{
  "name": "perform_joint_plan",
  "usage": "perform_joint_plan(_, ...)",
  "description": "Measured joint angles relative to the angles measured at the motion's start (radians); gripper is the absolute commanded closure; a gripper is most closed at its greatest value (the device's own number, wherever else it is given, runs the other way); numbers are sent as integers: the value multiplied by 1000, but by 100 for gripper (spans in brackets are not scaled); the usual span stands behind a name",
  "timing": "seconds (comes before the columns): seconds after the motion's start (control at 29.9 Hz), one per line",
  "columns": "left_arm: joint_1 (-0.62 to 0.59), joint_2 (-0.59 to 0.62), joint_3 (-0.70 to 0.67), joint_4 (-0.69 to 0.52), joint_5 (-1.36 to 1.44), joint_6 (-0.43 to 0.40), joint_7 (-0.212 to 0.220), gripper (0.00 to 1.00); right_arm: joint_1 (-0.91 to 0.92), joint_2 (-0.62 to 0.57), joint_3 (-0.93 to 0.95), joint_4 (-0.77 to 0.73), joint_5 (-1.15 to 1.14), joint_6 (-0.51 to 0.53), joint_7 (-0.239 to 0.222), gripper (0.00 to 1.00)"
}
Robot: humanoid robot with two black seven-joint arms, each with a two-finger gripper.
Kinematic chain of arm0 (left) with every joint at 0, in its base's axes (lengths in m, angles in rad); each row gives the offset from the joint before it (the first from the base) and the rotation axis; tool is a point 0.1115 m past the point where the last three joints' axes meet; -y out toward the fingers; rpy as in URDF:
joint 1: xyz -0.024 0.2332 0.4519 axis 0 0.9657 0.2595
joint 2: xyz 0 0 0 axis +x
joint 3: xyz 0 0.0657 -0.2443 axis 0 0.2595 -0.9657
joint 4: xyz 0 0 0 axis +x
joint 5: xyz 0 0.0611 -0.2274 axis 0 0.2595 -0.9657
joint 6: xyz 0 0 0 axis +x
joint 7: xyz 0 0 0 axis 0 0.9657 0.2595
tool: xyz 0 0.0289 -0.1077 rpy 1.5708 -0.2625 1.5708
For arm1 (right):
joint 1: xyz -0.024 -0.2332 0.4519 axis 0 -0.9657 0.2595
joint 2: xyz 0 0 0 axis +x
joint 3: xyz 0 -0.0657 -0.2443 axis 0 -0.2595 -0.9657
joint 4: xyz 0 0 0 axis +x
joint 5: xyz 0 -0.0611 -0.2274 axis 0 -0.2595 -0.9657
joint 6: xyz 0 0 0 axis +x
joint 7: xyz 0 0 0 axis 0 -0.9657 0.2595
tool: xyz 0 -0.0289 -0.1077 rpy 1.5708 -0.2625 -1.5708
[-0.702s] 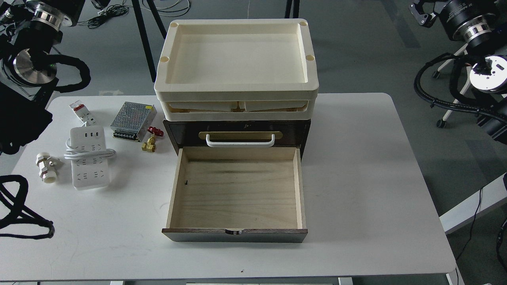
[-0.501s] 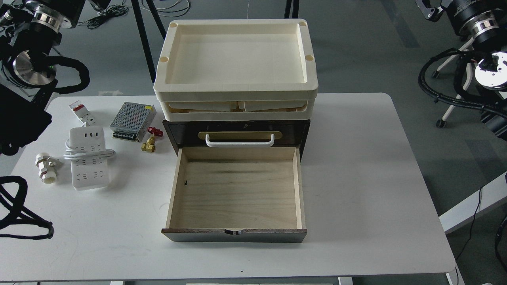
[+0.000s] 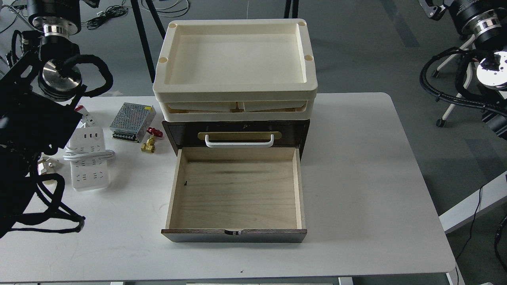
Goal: Put charging cable into cabinet
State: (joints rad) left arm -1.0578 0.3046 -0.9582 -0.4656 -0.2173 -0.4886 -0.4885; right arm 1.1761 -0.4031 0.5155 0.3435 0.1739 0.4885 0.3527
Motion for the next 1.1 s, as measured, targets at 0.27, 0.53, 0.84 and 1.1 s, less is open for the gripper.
perform_joint_plan(0.27, -5, 117, 50, -243, 11, 0, -1, 0, 0, -33, 44, 4, 1, 0, 0, 1)
perform_joint_plan(0.53, -89, 463, 359, -563, 83, 0, 0, 0, 31, -71, 140, 33, 5, 0, 0, 1)
perform_joint_plan(0.84, -117, 854, 444, -841, 524, 0, 0, 0, 23, -145, 206, 53, 8, 0, -7, 1)
perform_joint_plan(1.1, -109, 990, 626, -1001, 1116, 0, 0, 0, -65, -268, 221, 258, 10, 0, -2, 1)
